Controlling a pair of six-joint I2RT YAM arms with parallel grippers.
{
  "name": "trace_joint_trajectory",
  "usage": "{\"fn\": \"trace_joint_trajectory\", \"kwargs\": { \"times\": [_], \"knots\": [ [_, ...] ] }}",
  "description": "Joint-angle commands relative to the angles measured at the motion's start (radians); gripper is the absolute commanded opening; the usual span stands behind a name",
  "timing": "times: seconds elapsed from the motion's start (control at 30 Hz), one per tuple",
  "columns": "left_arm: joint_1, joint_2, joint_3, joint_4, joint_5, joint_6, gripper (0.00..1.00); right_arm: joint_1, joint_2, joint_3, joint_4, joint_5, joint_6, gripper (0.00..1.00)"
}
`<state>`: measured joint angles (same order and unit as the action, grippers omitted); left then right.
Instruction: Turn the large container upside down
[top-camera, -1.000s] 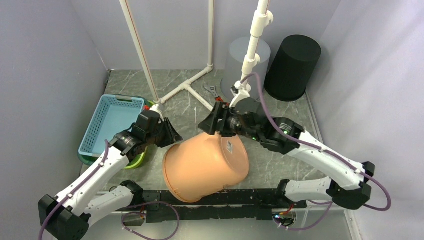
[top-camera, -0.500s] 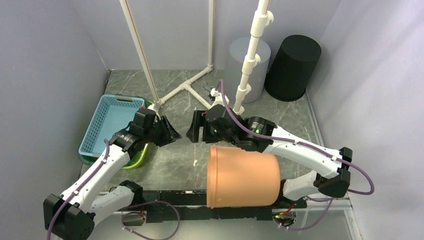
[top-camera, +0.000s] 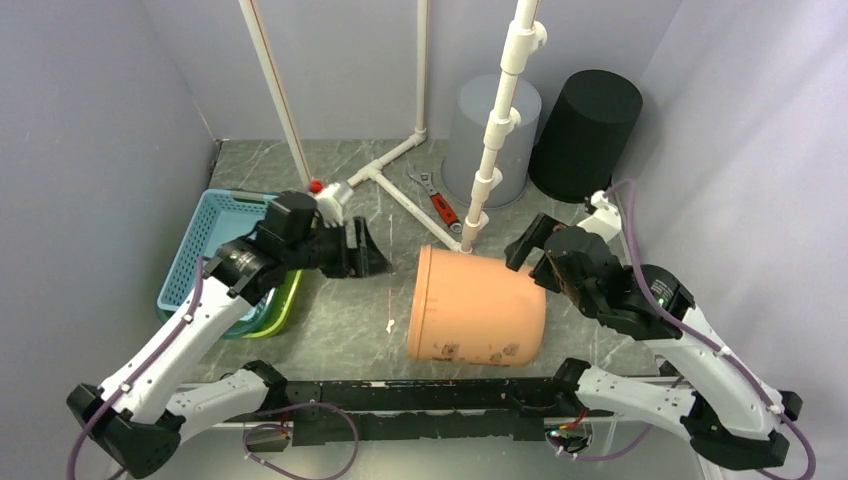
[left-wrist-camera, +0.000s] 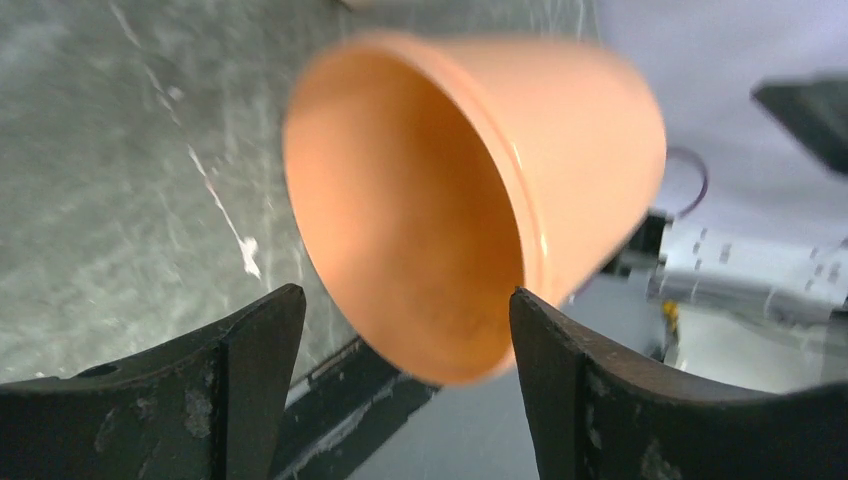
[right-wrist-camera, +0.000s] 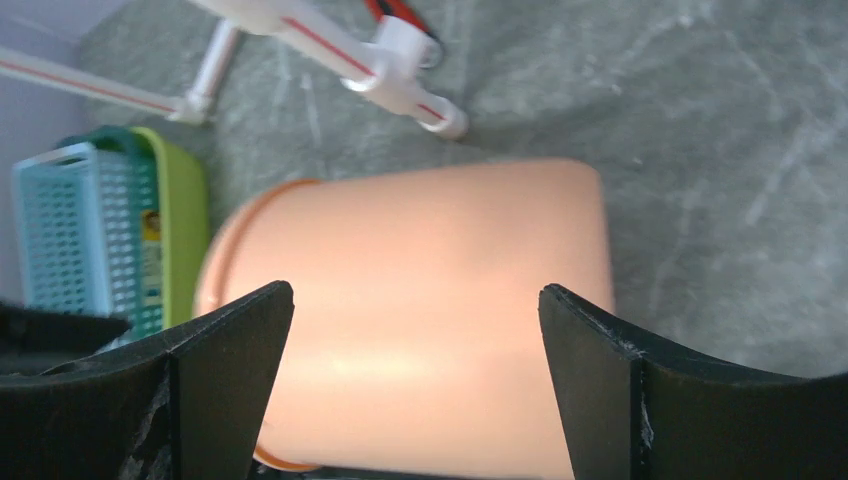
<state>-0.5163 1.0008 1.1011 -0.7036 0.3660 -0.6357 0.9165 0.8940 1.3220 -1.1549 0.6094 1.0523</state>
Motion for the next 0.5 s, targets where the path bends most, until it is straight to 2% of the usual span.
{"fn": "trace_joint_trajectory", "kwargs": {
  "times": [0.0, 0.1, 0.2, 0.37, 0.47],
  "knots": [
    [-0.195, 0.03, 0.075, -0.077, -0.076, 0.018, 0.8, -0.084, -0.032, -0.097, -0.074, -0.045, 0.024, 0.99],
    [-0.243, 0.045, 0.083, -0.088, -0.155, 0.007, 0.81, -0.146, -0.057, -0.146, -0.058, -0.092, 0.004, 1.0],
    [-0.249, 0.069, 0.104, -0.044, -0.182, 0.014, 0.82, -0.233, -0.092, -0.223, 0.048, -0.188, -0.066, 1.0],
    [-0.255, 0.167, 0.156, 0.055, -0.146, 0.045, 0.84, -0.402, -0.107, -0.33, 0.199, -0.389, -0.136, 1.0],
    [-0.262, 0.208, 0.186, 0.09, -0.126, 0.068, 0.84, -0.467, -0.12, -0.36, 0.246, -0.451, -0.149, 1.0]
  ]
}}
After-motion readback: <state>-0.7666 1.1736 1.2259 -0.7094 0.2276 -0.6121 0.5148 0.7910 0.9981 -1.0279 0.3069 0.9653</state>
